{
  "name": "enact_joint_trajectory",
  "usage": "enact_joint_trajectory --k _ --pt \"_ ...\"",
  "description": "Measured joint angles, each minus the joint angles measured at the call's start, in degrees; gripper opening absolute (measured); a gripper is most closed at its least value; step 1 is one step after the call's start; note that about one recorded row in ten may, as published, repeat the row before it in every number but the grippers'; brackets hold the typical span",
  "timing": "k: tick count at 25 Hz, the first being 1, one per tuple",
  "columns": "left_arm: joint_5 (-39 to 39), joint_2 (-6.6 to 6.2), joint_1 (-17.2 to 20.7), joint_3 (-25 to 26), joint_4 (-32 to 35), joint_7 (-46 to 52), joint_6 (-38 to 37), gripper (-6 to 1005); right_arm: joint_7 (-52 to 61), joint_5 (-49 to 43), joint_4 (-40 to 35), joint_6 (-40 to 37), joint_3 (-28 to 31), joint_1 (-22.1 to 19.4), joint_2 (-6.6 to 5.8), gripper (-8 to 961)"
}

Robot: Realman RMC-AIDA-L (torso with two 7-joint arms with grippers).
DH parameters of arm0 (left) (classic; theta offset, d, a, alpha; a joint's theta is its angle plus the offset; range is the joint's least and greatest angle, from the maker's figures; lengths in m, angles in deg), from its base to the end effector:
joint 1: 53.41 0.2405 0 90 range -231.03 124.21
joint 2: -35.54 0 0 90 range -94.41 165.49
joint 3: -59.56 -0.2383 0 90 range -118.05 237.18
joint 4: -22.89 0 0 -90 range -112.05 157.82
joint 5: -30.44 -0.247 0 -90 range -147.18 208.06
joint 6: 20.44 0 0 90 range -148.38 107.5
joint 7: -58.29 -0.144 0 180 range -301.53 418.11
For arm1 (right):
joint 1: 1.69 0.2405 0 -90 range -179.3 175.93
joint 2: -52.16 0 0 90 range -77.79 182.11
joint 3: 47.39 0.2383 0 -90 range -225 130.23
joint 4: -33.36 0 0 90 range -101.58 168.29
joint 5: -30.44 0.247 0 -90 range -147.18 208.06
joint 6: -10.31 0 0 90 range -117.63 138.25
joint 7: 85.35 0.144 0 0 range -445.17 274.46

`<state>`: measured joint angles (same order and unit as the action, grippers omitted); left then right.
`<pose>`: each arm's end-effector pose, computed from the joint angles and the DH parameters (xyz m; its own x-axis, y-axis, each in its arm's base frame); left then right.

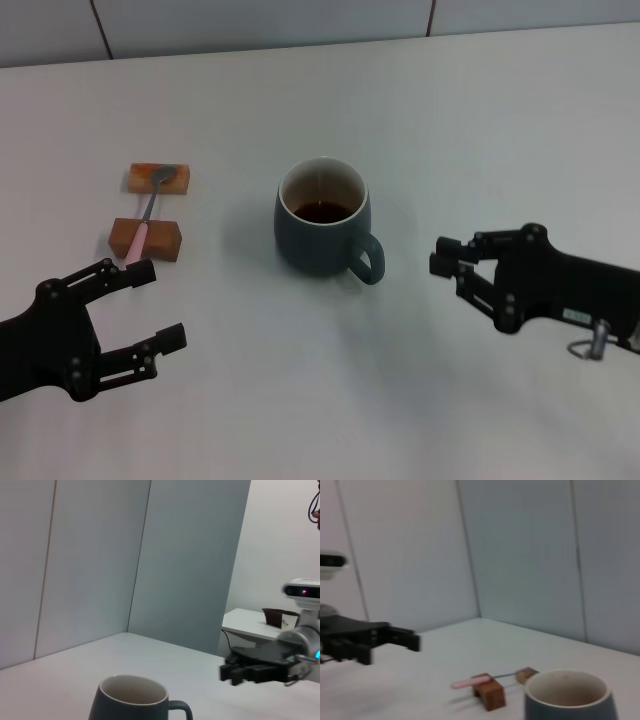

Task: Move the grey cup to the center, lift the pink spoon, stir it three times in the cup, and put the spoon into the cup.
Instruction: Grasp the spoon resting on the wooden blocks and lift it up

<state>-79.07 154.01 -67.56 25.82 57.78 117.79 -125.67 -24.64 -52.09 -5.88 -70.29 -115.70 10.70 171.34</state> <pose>-0.3320 0.2428 0.0282 0.7296 0.1971 0.6548 0.4091 -0.8931 -0.1870 0.2941 0.2943 -0.0266 0.7817 -0.1697 -0.6001 -0.4023 -0.8725 -0.2774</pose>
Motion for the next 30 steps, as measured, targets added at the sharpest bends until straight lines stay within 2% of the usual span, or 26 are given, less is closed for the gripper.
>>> enact_joint_trajectory --k 5,7,8,10,11,15,17,19,24,30 --pt "0.54 0.09 -0.24 0.55 -1.02 0.07 0.33 829 -1.48 0.64 -2.1 -7.47 2.93 -3.46 0.17 154" --pt "1.59 0.09 -0.31 1.49 -2.81 0.41 0.74 829 -1.58 0.84 -2.07 -9.91 5.41 -3.82 0.18 305" --pt "3.17 0.04 -0.35 2.93 -5.99 0.47 1.67 829 -1.6 0.87 -1.99 -10.69 6.39 -3.88 0.18 381" --pt "3.73 -0.02 -0.36 3.6 -7.9 0.3 2.38 829 -1.75 0.9 -1.9 -11.53 7.63 -3.93 0.17 417" --pt "5.04 -0.03 -0.4 5.21 -12.43 -0.07 4.48 829 -2.01 0.93 -1.83 -11.69 8.07 -3.96 0.17 435" --pt "6.34 0.01 -0.42 6.94 -16.55 -0.56 5.56 829 -3.26 0.95 -1.39 -11.71 8.51 -3.86 0.17 507" --pt "8.66 0.01 0.25 11.93 -24.44 -2.95 5.94 829 -3.47 0.95 -1.06 -11.61 8.46 -3.62 0.17 543" --pt "8.82 0.0 0.56 13.97 -27.3 -3.54 6.68 829 -3.78 0.95 -0.86 -11.35 8.33 -3.48 0.17 579" --pt "8.85 0.0 0.91 17.89 -33.28 -2.58 10.03 829 -5.25 0.84 -0.19 -11.14 8.11 -3.42 0.18 758" --pt "8.91 0.09 0.94 21.0 -38.04 1.23 15.67 829 -7.11 0.82 1.08 -11.21 8.13 -3.42 0.18 758"
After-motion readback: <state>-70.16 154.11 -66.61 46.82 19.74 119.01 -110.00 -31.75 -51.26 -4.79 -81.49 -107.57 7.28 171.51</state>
